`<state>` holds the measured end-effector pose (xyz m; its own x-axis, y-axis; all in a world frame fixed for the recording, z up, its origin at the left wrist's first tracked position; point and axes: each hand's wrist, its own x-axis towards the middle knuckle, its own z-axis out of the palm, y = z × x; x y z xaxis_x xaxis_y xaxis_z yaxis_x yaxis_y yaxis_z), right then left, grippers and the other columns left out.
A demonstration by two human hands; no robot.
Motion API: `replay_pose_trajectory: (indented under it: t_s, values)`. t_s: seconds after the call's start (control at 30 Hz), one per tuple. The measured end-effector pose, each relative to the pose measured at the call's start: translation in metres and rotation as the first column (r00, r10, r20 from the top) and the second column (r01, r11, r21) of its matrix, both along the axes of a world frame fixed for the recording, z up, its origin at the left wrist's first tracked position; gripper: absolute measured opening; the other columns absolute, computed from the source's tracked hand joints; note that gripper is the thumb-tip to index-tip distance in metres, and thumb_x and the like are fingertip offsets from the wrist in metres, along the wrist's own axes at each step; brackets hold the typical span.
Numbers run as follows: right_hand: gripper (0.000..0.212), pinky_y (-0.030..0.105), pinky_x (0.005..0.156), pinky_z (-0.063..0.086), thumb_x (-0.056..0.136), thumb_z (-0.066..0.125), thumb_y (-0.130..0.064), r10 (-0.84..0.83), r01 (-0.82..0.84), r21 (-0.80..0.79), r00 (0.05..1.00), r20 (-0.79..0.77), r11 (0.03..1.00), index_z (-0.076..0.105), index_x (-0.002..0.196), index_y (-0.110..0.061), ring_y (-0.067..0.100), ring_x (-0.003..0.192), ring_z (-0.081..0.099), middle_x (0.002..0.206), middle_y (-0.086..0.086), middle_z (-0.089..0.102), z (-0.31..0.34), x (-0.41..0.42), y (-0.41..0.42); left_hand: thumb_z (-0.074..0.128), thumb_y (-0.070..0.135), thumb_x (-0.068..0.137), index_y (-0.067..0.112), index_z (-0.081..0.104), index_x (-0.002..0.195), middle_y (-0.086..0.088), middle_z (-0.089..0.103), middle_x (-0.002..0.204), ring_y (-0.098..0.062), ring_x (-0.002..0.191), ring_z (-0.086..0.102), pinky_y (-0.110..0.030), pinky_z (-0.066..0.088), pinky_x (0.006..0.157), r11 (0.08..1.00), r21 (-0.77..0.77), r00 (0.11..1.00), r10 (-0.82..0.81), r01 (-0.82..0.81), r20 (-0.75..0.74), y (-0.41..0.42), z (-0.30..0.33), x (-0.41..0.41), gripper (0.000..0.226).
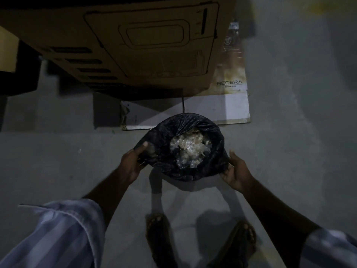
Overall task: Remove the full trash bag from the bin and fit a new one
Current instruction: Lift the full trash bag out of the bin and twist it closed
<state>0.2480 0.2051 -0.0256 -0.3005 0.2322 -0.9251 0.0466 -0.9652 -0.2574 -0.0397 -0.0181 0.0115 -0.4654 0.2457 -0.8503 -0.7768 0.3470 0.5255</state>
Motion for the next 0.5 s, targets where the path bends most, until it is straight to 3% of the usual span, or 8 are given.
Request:
replay_pose_trajectory:
  t_s: [0.13,0.2,0.27,0.33,0.4,0.5]
  values:
    - [0.046,0.046,0.097,0.057,0.094,0.069,-0.019,0.074,-0.073,0.035,0.997,-0.029,0.997,0.062,0.135,0.000,0.032,0.125,0.065,0.133,0.018,0.069,0.011,-0.010,0.007,0.065,0.039,0.097,0.017,0.073,0.122,-0.002,0.077,0.117,-0.020,0.108,0.074,-0.040,0.059,0.089,0.994,0.110,1.000,-0.001,-0.002,0.028,0.005,0.014,-0.010,0.035]
    - [0.037,0.043,0.090,0.061,0.095,0.068,-0.010,0.095,-0.096,0.041,0.995,0.042,0.995,0.064,0.129,0.003,0.033,0.120,0.067,0.127,0.020,0.071,0.013,-0.012,0.007,0.067,0.037,0.095,0.010,0.070,0.128,-0.009,0.073,0.127,-0.027,0.117,0.069,-0.047,0.057,0.099,0.994,0.113,1.000,-0.010,0.010,-0.002,0.004,0.016,-0.016,0.042]
    - [0.024,0.038,0.079,0.065,0.094,0.067,-0.004,0.101,-0.112,0.074,0.986,0.134,0.991,0.067,0.117,0.004,0.033,0.108,0.070,0.120,0.020,0.072,0.013,-0.011,0.005,0.066,0.028,0.096,0.002,0.067,0.129,-0.018,0.069,0.131,-0.036,0.120,0.066,-0.049,0.056,0.099,0.991,0.129,0.999,-0.044,0.047,-0.022,0.004,0.016,-0.021,0.042]
    - [0.010,0.035,0.067,0.063,0.092,0.068,-0.003,0.104,-0.135,0.115,0.965,0.241,0.984,0.070,0.100,0.002,0.031,0.088,0.070,0.110,0.022,0.072,0.011,-0.005,0.003,0.067,0.016,0.095,-0.002,0.070,0.120,-0.021,0.071,0.121,-0.035,0.104,0.072,-0.041,0.062,0.082,0.993,0.110,0.998,-0.048,0.052,-0.044,0.005,0.018,-0.021,0.031]
    - [0.007,0.037,0.068,0.056,0.091,0.071,-0.005,0.101,-0.145,0.134,0.951,0.291,0.980,0.070,0.092,0.001,0.032,0.083,0.066,0.106,0.024,0.069,0.011,0.002,0.001,0.068,0.008,0.093,0.002,0.072,0.103,-0.018,0.073,0.103,-0.025,0.080,0.075,-0.033,0.063,0.067,0.997,0.054,0.997,-0.043,0.046,-0.063,0.006,0.024,-0.016,0.012]
    - [0.008,0.033,0.057,0.059,0.096,0.065,-0.005,0.027,-0.061,0.125,0.965,0.260,0.990,0.067,0.093,0.002,0.031,0.083,0.066,0.099,0.019,0.071,0.018,0.006,-0.003,0.065,0.010,0.096,0.009,0.069,0.092,-0.016,0.070,0.097,-0.026,0.074,0.070,-0.034,0.059,0.068,0.995,-0.057,0.993,-0.088,0.084,-0.077,-0.002,0.023,-0.005,0.006]
